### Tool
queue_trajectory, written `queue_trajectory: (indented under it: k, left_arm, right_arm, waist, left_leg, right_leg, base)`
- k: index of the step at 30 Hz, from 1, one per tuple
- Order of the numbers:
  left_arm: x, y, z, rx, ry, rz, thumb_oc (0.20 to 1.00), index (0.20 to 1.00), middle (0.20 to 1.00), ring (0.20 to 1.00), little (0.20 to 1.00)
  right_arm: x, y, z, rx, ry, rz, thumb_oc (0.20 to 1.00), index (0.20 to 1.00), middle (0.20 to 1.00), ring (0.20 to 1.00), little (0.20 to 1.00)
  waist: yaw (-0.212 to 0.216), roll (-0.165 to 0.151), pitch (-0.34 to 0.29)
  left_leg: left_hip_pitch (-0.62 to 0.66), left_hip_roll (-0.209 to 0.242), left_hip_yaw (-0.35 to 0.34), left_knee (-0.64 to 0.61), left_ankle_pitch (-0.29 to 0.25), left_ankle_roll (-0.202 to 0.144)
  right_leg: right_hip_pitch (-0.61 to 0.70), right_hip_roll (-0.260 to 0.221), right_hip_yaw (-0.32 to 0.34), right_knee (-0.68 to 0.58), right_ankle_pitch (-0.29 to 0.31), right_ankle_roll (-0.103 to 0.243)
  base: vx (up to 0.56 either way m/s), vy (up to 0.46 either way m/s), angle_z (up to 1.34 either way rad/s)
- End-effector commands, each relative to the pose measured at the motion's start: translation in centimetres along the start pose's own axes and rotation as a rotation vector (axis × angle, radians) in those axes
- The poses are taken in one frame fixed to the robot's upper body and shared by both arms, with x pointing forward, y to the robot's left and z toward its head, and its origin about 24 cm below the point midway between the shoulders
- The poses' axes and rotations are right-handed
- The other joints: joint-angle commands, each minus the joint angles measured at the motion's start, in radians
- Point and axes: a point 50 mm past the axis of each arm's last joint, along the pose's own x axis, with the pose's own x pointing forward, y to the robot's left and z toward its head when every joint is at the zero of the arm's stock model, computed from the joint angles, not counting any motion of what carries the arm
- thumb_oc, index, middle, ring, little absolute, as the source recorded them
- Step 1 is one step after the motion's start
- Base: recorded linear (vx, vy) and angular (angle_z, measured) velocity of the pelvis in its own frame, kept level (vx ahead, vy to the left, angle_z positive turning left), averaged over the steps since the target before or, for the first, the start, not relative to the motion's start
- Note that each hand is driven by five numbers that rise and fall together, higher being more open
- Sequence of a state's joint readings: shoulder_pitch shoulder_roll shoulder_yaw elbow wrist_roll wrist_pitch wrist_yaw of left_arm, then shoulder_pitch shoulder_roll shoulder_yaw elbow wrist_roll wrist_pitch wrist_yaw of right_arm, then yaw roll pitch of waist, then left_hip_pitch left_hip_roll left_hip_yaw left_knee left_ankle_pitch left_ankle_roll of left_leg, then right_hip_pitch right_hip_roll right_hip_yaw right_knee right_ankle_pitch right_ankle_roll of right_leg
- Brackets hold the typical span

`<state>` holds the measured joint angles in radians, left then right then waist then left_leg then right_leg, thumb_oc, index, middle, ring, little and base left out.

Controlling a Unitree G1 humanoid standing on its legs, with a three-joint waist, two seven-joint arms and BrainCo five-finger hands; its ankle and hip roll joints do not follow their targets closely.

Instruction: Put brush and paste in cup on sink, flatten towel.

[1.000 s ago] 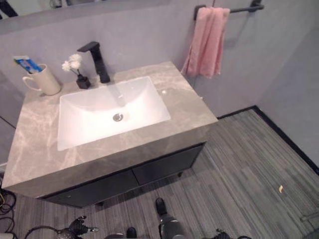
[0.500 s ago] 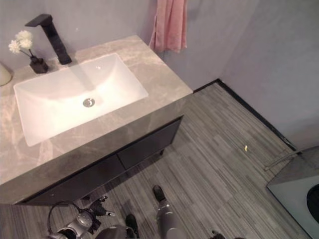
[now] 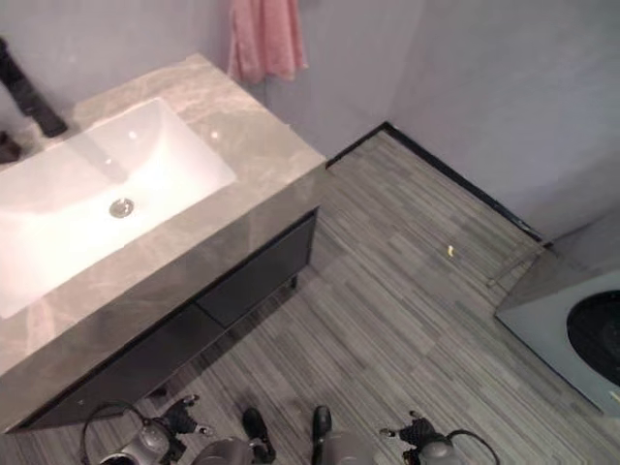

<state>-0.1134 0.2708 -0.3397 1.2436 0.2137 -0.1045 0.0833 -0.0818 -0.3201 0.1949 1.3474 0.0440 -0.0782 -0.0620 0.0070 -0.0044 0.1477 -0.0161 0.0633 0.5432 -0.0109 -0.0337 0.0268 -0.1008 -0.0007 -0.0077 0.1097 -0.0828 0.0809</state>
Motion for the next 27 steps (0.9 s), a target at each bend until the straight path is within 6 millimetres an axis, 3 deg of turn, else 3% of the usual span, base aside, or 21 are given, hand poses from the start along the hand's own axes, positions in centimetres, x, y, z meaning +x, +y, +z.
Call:
queue_trajectory:
  k: [1,2,3,4,6,8,9,12,16,22,23,24,25,26,27]
  left_arm:
    - [0.5,1.1,2.7,0.005,-0.092,0.039,1.0,1.0,1.0,1.0,1.0]
    - [0.5,1.3,2.9,0.005,-0.102,0.047,1.0,1.0,1.0,1.0,1.0]
    - [0.6,1.4,3.9,0.016,-0.137,0.048,1.0,1.0,1.0,1.0,1.0]
    - [0.6,1.4,4.5,0.043,-0.157,0.044,1.0,1.0,1.0,1.0,1.0]
    - [0.7,1.4,4.5,0.047,-0.152,0.046,1.0,1.0,1.0,1.0,1.0]
    - [0.6,1.3,4.2,0.012,-0.142,0.05,1.0,1.0,1.0,1.0,1.0]
    - [0.6,1.2,4.0,0.005,-0.134,0.048,1.0,1.0,1.0,1.0,1.0]
    - [0.5,0.8,2.8,0.008,-0.094,0.039,1.0,1.0,1.0,1.0,1.0]
    - [0.4,0.5,2.4,0.081,-0.084,0.03,1.0,1.0,1.0,1.0,1.0]
    - [0.6,0.8,3.1,0.16,-0.108,0.032,1.0,1.0,1.0,1.0,1.0]
    - [0.6,1.0,3.3,0.168,-0.115,0.038,1.0,1.0,1.0,1.0,1.0]
    - [0.7,1.6,3.7,0.19,-0.128,0.051,1.0,1.0,1.0,1.0,1.0]
    - [0.7,1.8,3.8,0.184,-0.128,0.054,1.0,1.0,1.0,1.0,1.0]
    - [0.7,1.8,3.8,0.184,-0.128,0.054,1.0,1.0,1.0,1.0,1.0]
    - [0.7,2.3,4.0,0.159,-0.137,0.07,1.0,1.0,1.0,1.0,1.0]
  right_arm:
    - [-0.3,-1.1,-1.9,0.027,0.056,-0.041,1.0,1.0,1.0,1.0,1.0]
    - [-0.4,-1.0,-2.4,0.017,0.068,-0.038,1.0,1.0,1.0,1.0,1.0]
    - [-0.5,-1.2,-3.1,-0.009,0.091,-0.038,1.0,1.0,1.0,1.0,1.0]
    - [-0.6,-1.5,-3.5,-0.036,0.107,-0.046,1.0,1.0,1.0,1.0,1.0]
    - [-0.5,-2.2,-3.1,-0.04,0.103,-0.065,1.0,1.0,1.0,1.0,1.0]
    - [-0.4,-2.4,-2.5,-0.041,0.083,-0.073,1.0,1.0,1.0,1.0,1.0]
    - [-0.4,-2.4,-2.3,-0.042,0.075,-0.071,1.0,1.0,1.0,1.0,1.0]
    - [-0.3,-2.3,-1.8,-0.027,0.052,-0.071,1.0,1.0,1.0,1.0,1.0]
    - [0.1,-2.6,1.7,0.084,-0.074,-0.091,1.0,1.0,1.0,1.0,1.0]
    - [0.2,-2.1,2.2,0.035,-0.083,-0.081,1.0,1.0,1.0,1.0,1.0]
    - [0.2,-1.8,2.2,0.018,-0.081,-0.074,1.0,1.0,1.0,1.0,1.0]
    - [0.2,-0.8,2.1,-0.028,-0.073,-0.043,1.0,1.0,1.0,1.0,1.0]
    - [0.2,-0.7,1.8,-0.041,-0.066,-0.034,1.0,1.0,1.0,1.0,1.0]
    - [0.2,-0.7,1.8,-0.041,-0.066,-0.034,1.0,1.0,1.0,1.0,1.0]
    - [0.0,-0.2,0.4,-0.058,-0.026,-0.011,1.0,1.0,1.0,1.0,1.0]
  waist:
    - [0.011,0.009,0.004]
    - [0.013,0.007,0.007]
    - [0.026,0.003,0.01]
    - [0.044,-0.007,0.015]
    - [0.078,-0.023,0.012]
    - [0.106,-0.035,0.011]
    - [0.109,-0.036,0.01]
    - [0.099,-0.03,-0.003]
    - [0.065,-0.023,0.006]
    - [0.06,-0.042,0.017]
    - [0.064,-0.046,0.021]
    - [0.092,-0.04,0.031]
    - [0.089,-0.033,0.028]
    - [0.089,-0.034,0.027]
    - [0.081,-0.024,0.023]
  left_leg:
    - [-0.047,-0.036,-0.097,0.079,-0.055,0.011]
    - [-0.048,-0.037,-0.119,0.089,-0.053,0.006]
    - [-0.074,-0.045,-0.208,0.122,-0.044,-0.012]
    - [-0.091,-0.079,-0.373,0.147,-0.047,-0.027]
    - [-0.111,-0.133,-0.595,0.189,-0.048,-0.037]
    - [-0.135,-0.164,-0.741,0.233,-0.034,-0.042]
    - [-0.142,-0.165,-0.762,0.24,-0.037,-0.042]
    - [-0.09,-0.135,-0.714,0.159,-0.053,-0.03]
    - [-0.082,-0.152,-0.639,0.126,-0.075,-0.003]
    - [-0.101,-0.15,-0.548,0.097,-0.076,0.015]
    - [-0.106,-0.147,-0.528,0.098,-0.078,0.016]
    - [-0.113,-0.121,-0.484,0.11,-0.077,0.008]
    - [-0.118,-0.117,-0.481,0.109,-0.069,0.006]
    - [-0.118,-0.118,-0.481,0.109,-0.069,0.006]
    - [-0.132,-0.115,-0.479,0.108,-0.055,0.015]
  right_leg:
    - [-0.014,0.047,0.09,0.082,-0.034,0.044]
    - [-0.004,0.054,0.105,0.071,-0.032,0.038]
    - [0.006,0.065,0.13,0.053,-0.025,0.022]
    - [0.015,0.078,0.163,0.047,-0.026,0.01]
    - [0.024,0.091,0.233,0.035,-0.014,0.003]
    - [0.029,0.09,0.282,0.021,0.001,0.004]
    - [0.033,0.087,0.294,0.015,0.003,0.006]
    - [0.04,0.086,0.313,0.007,0.0,0.009]
    - [-0.04,0.082,0.398,0.006,0.057,0.046]
    - [-0.107,0.071,0.433,-0.031,0.135,0.092]
    - [-0.132,0.069,0.414,-0.028,0.15,0.099]
    - [-0.142,0.05,0.194,0.062,0.069,0.067]
    - [-0.117,0.046,0.148,0.111,0.022,0.059]
    - [-0.117,0.046,0.148,0.111,0.022,0.059]
    - [-0.06,0.083,0.165,0.213,-0.06,0.062]
  base:
    - [0.02,-0.133,-0.28]
    - [-0.01,-0.125,-0.27]
    - [0.0,-0.184,-0.23]
    - [0.0,-0.158,-0.24]
    - [0.02,-0.07,-0.61]
    - [-0.01,-0.018,-1.34]
    - [-0.02,0.049,-0.95]
    - [-0.03,0.119,-0.24]
    - [-0.18,0.214,-0.32]
    - [-0.14,0.106,-0.8]
    - [-0.22,0.121,-0.43]
    - [-0.21,0.117,-0.75]
    - [-0.16,0.097,-0.96]
    - [-0.1,0.05,-0.98]
    - [-0.1,0.027,-0.42]
